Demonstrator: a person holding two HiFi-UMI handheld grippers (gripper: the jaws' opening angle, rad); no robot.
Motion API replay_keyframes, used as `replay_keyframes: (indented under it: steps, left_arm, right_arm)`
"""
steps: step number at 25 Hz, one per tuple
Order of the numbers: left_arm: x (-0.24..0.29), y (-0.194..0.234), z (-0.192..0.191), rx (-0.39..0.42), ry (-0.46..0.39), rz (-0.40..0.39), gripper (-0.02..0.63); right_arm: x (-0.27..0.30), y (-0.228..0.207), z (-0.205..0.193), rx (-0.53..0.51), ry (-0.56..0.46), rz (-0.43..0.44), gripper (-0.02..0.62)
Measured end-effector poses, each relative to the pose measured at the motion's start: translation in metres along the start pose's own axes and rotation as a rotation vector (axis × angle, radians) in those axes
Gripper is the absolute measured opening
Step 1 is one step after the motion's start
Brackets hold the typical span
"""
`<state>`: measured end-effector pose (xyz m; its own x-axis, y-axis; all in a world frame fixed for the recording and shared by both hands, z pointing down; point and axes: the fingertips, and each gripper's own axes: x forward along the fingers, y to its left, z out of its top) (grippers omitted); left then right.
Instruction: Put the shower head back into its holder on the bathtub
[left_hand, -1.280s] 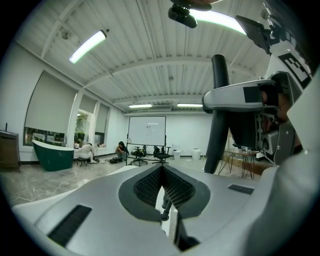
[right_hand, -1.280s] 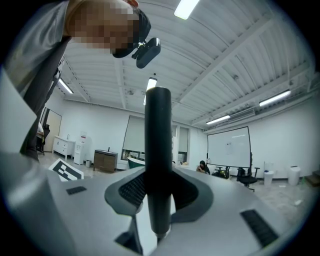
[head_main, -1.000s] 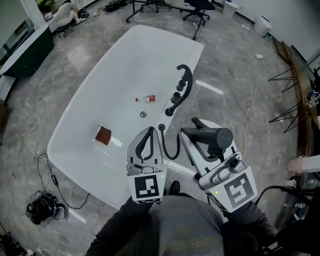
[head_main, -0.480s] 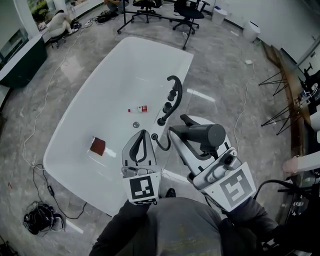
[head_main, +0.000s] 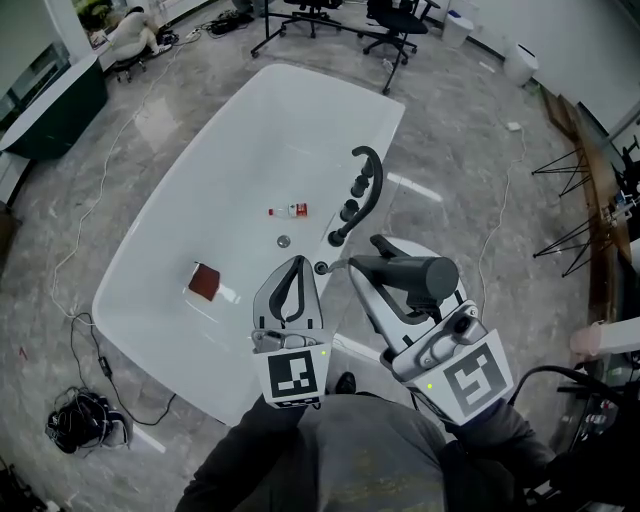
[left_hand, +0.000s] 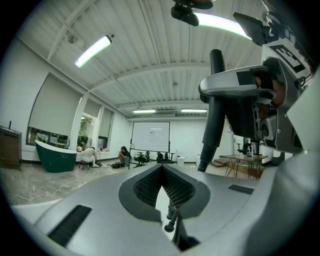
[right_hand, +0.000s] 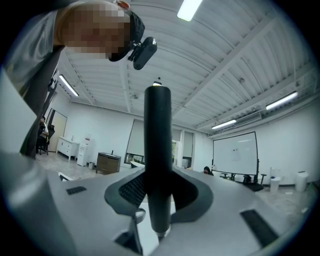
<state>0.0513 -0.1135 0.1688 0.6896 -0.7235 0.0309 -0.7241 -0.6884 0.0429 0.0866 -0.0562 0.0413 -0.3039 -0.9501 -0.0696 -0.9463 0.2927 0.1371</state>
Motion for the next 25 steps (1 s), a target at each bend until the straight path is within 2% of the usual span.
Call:
replay_keyframes:
  steps: [17,25]
  left_arm:
    - [0.008,0.008,-0.016,0.015,0.035,-0.033,0.002]
    - [0.016,0.007,-0.022,0.022,0.063,0.007,0.003]
  right_arm:
    - [0.009,-0.003,-0.035,0.04,0.053,-0.027,0.127]
    - [0.011,-0.014,-0.058,0.067,0.073,0.019,0.127]
